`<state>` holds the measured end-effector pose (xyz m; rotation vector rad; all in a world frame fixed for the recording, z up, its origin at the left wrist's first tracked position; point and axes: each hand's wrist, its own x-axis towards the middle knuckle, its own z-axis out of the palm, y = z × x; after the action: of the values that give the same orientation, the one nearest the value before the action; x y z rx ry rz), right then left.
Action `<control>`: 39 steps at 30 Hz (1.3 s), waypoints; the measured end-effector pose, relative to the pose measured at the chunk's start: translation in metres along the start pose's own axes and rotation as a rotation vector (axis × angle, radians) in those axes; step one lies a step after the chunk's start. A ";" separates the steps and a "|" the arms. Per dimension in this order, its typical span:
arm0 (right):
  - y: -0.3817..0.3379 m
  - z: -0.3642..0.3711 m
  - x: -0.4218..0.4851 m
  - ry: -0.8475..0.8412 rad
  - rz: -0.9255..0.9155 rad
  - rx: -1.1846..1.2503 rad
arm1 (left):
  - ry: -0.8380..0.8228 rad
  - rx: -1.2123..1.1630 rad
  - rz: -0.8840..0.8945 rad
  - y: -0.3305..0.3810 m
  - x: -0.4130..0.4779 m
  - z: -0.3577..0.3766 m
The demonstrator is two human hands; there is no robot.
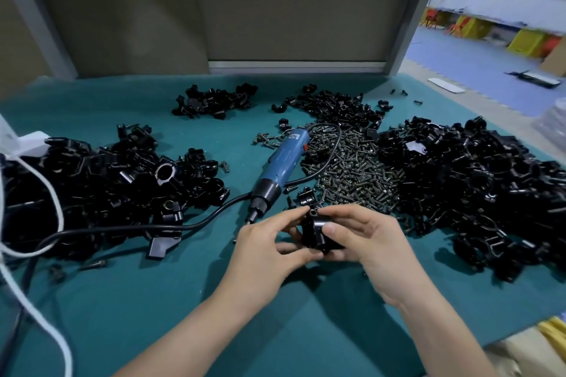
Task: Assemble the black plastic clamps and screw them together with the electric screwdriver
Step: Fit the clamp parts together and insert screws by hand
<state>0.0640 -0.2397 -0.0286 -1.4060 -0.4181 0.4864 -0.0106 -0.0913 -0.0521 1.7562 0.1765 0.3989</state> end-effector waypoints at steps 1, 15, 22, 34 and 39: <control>0.000 -0.001 0.000 -0.012 0.002 -0.004 | -0.001 -0.013 -0.012 -0.001 0.000 0.000; 0.000 0.000 0.000 -0.030 0.003 -0.036 | -0.056 -0.159 0.006 0.005 0.000 -0.001; -0.001 -0.006 0.000 -0.066 0.053 0.030 | -0.062 -0.117 -0.013 0.000 0.000 0.000; 0.002 -0.006 0.001 -0.044 0.044 0.019 | -0.063 -0.124 -0.018 -0.001 -0.001 -0.001; 0.001 -0.003 -0.002 -0.025 0.037 0.005 | -0.075 -0.131 -0.014 0.001 -0.002 -0.001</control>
<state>0.0637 -0.2431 -0.0298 -1.4058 -0.4115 0.5355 -0.0128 -0.0913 -0.0517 1.6377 0.1063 0.3263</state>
